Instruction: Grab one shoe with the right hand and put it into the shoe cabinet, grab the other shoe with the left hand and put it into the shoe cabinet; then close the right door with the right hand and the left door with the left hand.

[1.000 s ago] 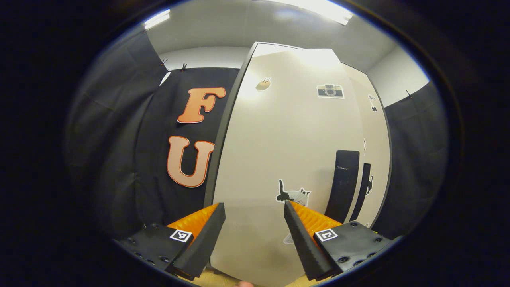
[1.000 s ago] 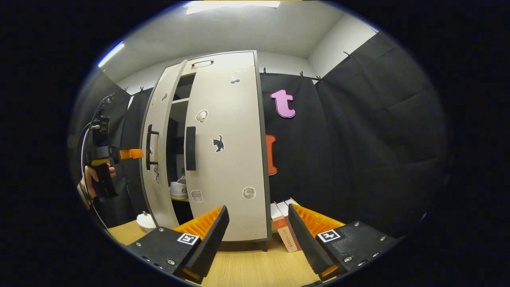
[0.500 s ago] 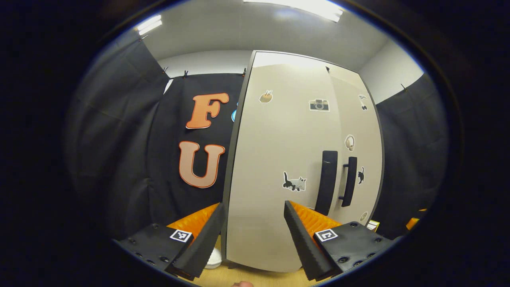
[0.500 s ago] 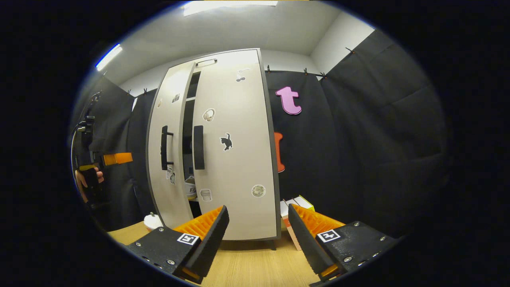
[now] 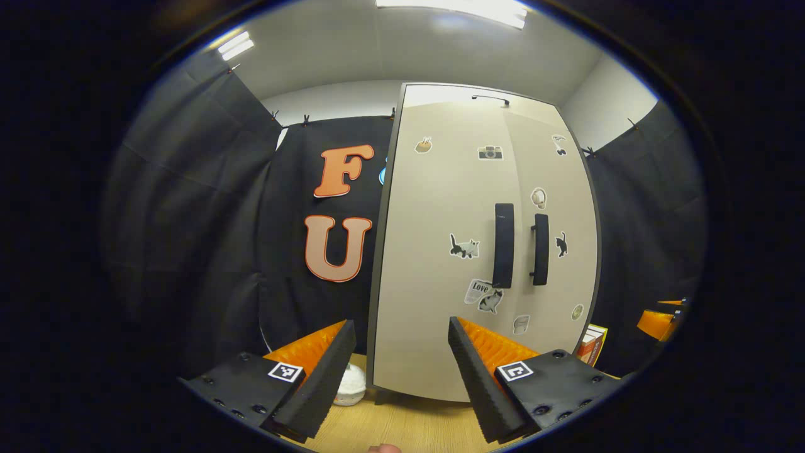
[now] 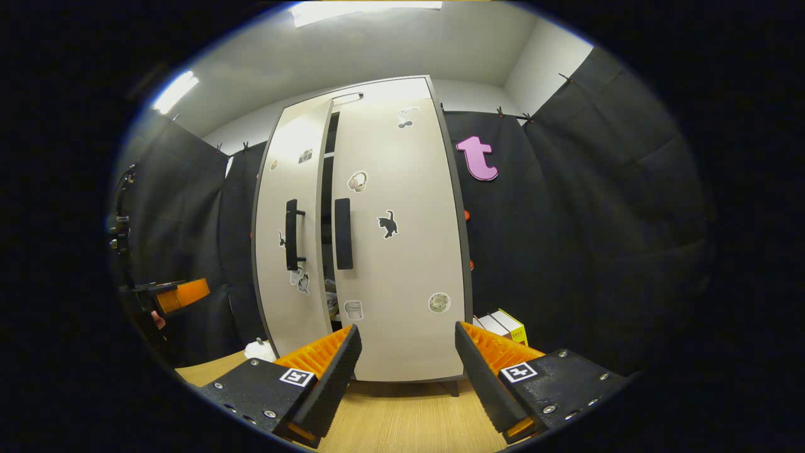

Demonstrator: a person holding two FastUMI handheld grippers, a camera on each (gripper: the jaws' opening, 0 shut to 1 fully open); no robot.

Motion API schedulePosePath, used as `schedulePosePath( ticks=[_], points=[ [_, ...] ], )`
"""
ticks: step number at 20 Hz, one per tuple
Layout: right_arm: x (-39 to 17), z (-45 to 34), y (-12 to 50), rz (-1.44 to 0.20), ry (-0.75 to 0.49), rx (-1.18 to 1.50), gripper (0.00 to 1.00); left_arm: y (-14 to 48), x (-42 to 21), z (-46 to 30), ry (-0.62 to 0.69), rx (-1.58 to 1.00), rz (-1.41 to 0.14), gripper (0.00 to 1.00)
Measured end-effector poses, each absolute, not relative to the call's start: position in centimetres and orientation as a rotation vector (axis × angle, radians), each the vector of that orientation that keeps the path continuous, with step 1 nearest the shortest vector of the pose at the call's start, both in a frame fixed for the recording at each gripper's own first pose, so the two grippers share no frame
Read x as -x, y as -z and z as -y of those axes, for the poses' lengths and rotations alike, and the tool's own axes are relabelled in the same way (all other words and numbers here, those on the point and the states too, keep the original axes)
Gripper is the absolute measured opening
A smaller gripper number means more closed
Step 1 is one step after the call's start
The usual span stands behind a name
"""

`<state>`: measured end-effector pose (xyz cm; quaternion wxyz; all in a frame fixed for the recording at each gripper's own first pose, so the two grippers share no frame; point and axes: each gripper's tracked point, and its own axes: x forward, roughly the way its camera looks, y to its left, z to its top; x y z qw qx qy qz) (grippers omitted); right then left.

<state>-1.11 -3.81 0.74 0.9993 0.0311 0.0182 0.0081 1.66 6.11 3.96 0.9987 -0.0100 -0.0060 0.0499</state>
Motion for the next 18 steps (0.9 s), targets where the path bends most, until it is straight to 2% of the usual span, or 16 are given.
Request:
schedulePosePath(
  ticks=[2, 3, 4, 9, 18],
  points=[
    [1.1, 3.3, -0.1, -0.047, -0.024, -0.067, 0.92, -2.7, -0.5, -5.0, -0.077, 0.041, 0.002, 0.97],
    [1.2, 3.2, 0.0, -0.048, -0.024, -0.07, 0.92, -2.1, -0.1, -4.5, -0.068, 0.048, -0.006, 0.94],
    [1.4, 3.1, 0.0, -0.045, -0.024, -0.074, 0.92, -1.6, 0.4, -4.2, -0.062, 0.053, -0.008, 0.96],
    [1.6, 3.2, 0.6, -0.047, -0.013, -0.074, 0.92, -0.2, 1.5, -3.7, -0.053, 0.067, -0.02, 0.96],
    [2.1, 3.6, 0.8, -0.049, -0.001, -0.081, 0.92, -1.1, 1.8, -3.5, -0.036, 0.06, 0.009, 0.96]
  ],
)
